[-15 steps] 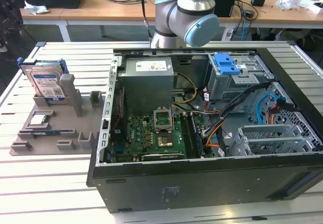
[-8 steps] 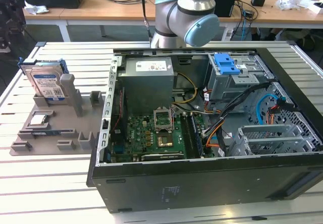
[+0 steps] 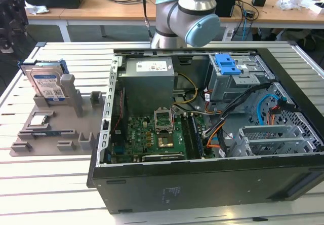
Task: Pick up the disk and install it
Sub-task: 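Pick up the disk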
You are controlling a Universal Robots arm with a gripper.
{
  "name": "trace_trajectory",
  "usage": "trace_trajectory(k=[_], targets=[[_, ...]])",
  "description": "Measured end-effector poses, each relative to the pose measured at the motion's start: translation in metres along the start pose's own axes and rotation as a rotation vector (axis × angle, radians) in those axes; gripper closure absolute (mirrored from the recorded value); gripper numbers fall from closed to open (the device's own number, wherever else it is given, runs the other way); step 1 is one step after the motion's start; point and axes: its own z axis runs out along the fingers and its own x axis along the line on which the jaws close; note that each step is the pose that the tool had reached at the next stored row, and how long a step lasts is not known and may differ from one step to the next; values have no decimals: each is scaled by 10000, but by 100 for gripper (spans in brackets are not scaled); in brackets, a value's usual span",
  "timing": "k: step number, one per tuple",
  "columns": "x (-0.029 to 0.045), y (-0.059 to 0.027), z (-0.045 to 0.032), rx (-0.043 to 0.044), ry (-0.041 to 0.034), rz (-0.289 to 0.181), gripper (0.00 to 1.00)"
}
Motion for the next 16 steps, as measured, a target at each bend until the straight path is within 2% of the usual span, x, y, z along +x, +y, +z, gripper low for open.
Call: trace_trajectory(k=[10,16], targets=[[-17,-46,14,-1,1,-1,46],[-73,-86,35,-1,0,-1,46]])
